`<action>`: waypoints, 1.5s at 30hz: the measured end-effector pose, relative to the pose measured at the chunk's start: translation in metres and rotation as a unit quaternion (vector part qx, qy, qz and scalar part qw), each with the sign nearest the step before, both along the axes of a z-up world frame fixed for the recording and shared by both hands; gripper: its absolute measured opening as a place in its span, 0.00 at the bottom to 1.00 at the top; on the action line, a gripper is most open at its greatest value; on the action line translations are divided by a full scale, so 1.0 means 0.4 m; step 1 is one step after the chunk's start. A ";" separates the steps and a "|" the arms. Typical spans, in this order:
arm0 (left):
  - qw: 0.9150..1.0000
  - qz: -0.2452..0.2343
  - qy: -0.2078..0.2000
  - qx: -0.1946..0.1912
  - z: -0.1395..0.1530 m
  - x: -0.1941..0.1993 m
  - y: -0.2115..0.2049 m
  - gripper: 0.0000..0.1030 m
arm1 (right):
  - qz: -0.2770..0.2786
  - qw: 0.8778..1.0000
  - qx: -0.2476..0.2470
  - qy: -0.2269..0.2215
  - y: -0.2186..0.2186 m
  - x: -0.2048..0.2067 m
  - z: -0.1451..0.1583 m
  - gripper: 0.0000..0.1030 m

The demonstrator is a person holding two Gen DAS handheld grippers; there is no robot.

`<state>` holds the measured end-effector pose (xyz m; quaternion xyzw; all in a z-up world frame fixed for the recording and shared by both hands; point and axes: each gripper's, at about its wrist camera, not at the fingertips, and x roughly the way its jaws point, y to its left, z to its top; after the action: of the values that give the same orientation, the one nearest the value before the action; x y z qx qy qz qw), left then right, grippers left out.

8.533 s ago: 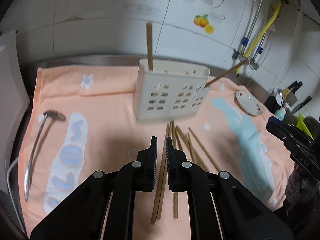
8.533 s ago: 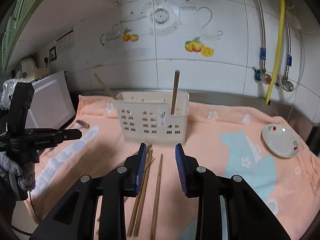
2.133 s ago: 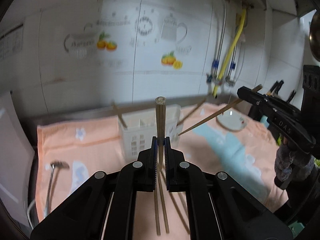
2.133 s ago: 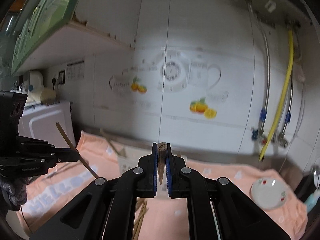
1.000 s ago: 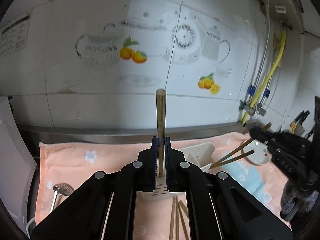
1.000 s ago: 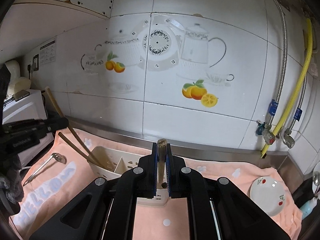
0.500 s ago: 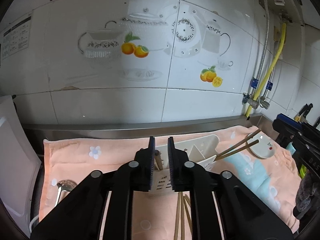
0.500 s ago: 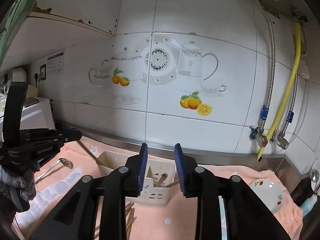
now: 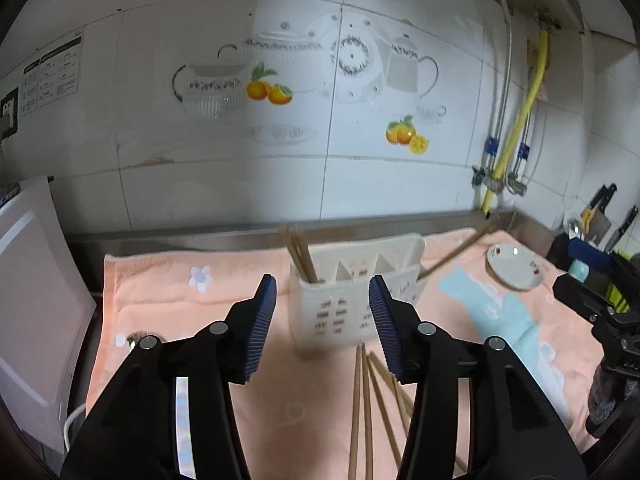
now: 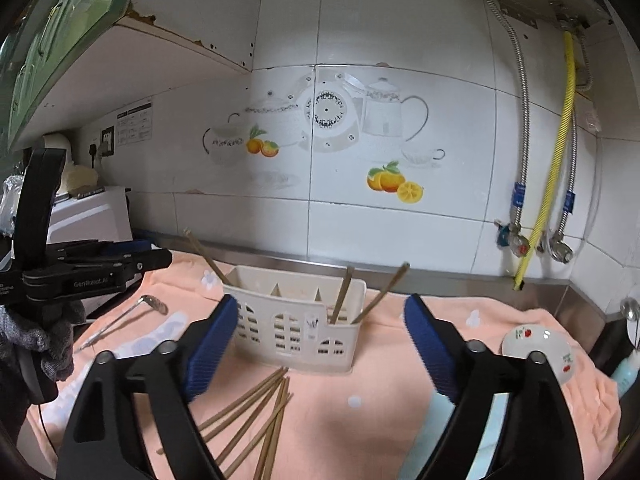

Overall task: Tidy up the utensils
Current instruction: 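Move both open tools back down to the remaining chopsticks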

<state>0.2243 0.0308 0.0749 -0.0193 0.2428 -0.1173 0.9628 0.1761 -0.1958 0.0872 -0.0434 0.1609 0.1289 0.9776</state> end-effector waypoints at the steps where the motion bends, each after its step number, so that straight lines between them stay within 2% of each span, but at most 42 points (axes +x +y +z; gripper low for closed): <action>1: 1.000 -0.001 0.004 0.001 -0.010 -0.007 0.001 0.50 | 0.000 1.000 0.000 -0.001 0.000 -0.007 -0.007 0.86; 4: 1.000 0.001 0.013 0.005 -0.040 -0.028 0.005 0.55 | -0.007 1.000 -0.004 -0.005 0.004 -0.033 -0.032 0.89; 11: 0.999 0.002 0.045 0.007 -0.118 -0.060 0.017 0.55 | 0.004 1.000 -0.002 -0.004 0.015 -0.068 -0.087 0.91; 22: 0.994 -0.018 0.105 0.007 -0.230 -0.082 0.023 0.55 | 0.030 0.997 0.000 0.077 0.037 -0.095 -0.198 0.90; 29: 0.992 -0.025 0.120 0.018 -0.273 -0.108 0.012 0.55 | 0.030 0.993 -0.005 0.113 0.041 -0.118 -0.266 0.72; 35: 0.990 -0.032 0.136 0.019 -0.312 -0.129 -0.003 0.49 | 0.034 0.991 -0.010 0.132 0.055 -0.137 -0.322 0.64; 38: 0.989 -0.033 0.142 0.025 -0.335 -0.141 -0.011 0.48 | 0.041 0.988 0.002 0.147 0.061 -0.143 -0.350 0.61; 45: 0.987 -0.029 0.157 0.022 -0.378 -0.159 -0.004 0.47 | 0.062 0.981 0.024 0.180 0.110 -0.159 -0.402 0.45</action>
<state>0.1606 0.0293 -0.0762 -0.0090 0.3938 -0.1354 0.9091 0.1124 -0.1516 -0.0734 -0.0061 0.3283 0.1985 0.9234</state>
